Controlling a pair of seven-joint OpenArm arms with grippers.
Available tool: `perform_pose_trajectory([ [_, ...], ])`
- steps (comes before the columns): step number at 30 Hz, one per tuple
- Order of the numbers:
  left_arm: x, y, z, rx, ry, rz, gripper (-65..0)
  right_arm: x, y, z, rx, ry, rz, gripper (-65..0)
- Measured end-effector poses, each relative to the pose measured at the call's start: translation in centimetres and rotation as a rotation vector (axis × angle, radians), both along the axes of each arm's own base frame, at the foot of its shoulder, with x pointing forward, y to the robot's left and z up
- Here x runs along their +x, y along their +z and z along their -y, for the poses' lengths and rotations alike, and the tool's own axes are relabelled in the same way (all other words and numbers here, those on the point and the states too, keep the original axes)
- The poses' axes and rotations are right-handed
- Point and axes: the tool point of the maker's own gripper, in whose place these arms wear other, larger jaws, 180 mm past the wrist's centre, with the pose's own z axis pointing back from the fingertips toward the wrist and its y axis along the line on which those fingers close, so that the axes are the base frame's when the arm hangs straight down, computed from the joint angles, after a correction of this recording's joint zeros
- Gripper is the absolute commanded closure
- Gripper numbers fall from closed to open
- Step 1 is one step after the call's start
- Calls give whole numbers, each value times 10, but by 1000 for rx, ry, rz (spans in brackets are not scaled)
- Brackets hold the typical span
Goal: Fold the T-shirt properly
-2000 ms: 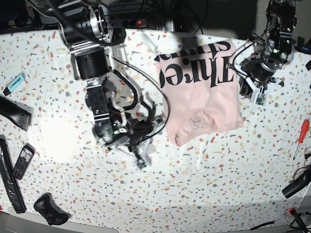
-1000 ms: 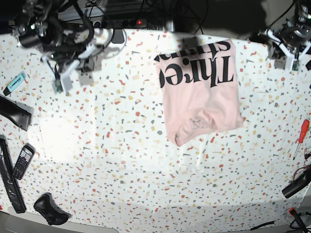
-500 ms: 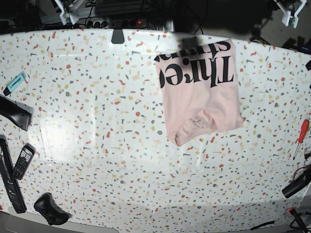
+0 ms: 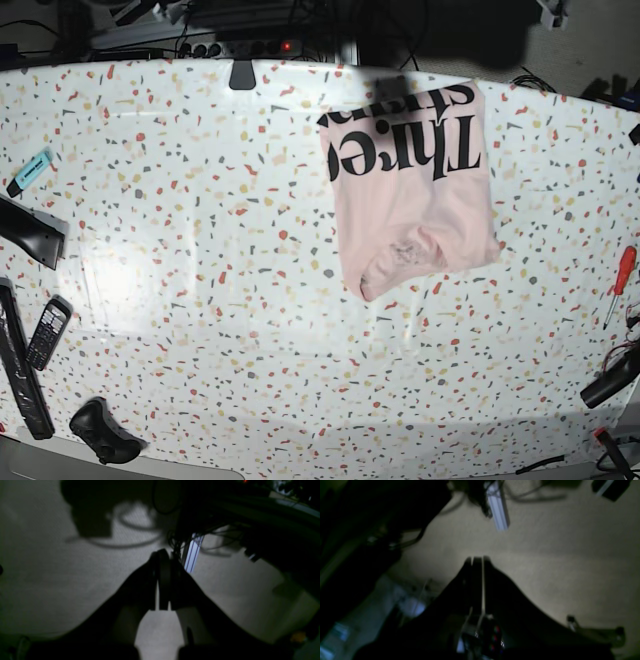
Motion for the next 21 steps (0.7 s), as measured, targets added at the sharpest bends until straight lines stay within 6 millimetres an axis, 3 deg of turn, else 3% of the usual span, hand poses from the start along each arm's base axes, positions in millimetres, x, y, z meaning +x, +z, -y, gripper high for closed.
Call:
perform_pose_trajectory([
  [4,-7,-12,7,-16,23,-53,0,22,-20,36,-93,20,3,0],
  [6,-1,-17,15,-28,48,-42,0,37,-26,44,-108,-17,31,0],
  [13,15,-33,64,-86,75,-33,0,64,-40,36,-89,-100,57,0],
  [21,12,-41,83,-26,54,-45,0,70,-46,25,-92,42,61,0],
])
